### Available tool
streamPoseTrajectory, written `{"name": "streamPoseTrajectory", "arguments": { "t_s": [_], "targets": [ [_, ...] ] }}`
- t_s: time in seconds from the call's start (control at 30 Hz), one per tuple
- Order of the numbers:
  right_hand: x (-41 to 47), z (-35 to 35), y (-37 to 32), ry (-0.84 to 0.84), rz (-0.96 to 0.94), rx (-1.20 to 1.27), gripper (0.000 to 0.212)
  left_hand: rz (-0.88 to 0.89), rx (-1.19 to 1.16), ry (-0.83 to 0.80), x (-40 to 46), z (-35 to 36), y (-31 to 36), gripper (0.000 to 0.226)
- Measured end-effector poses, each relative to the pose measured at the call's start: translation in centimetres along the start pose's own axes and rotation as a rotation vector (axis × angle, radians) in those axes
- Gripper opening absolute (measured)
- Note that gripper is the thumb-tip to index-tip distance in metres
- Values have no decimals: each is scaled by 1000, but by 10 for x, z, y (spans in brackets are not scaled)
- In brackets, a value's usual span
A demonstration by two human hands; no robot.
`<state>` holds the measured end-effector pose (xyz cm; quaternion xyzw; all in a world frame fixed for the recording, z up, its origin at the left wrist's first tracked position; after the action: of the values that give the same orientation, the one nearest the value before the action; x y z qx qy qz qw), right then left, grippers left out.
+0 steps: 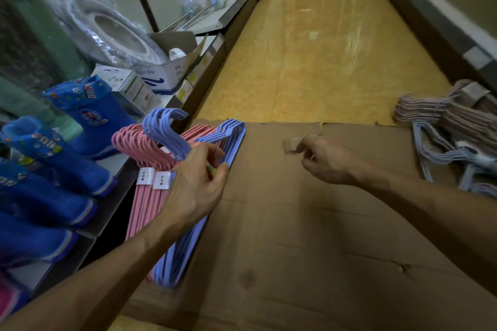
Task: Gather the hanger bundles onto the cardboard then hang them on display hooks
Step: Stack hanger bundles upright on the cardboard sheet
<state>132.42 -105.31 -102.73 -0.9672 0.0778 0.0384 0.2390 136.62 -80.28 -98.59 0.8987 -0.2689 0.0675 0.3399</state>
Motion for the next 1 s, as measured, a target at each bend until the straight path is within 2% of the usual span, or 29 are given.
{"name": "streamPoseTrajectory", "arguments": {
  "t_s": [0.1,0.2,0.33,0.47,0.7,0.83,0.93,1.0],
  "targets": [
    [-17,-27,12,57,34,-2,30,58,-42,-53,11,13,28,4],
    [-36,-54,24,104,30,-25,32,90,-39,-123,23,26,50,11],
    [-71,-91,54,186,57,-71,33,176,-95,-241,31,50,95,4],
    [-111,-126,91,288,124,-118,32,252,-123,-321,34,75,138,8],
    [-197,-186,157,477,346,-160,24,425,-92,-475,23,130,201,11],
    [-253,-210,197,526,495,-215,23,485,-124,-588,7,167,232,38],
    [-302,-225,220,571,607,-212,25,539,-137,-639,-5,193,260,21],
    [-335,-232,231,600,684,-225,27,576,-209,-680,-14,206,284,19]
  ]
}}
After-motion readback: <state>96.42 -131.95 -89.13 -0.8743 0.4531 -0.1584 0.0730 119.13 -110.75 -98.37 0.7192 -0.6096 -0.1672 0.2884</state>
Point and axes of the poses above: each hand's wrist, its own x-axis towards the middle knuckle, its own z-axis out of the palm, y = z × x, the point moved 6 cm from there along x, towards the middle knuckle
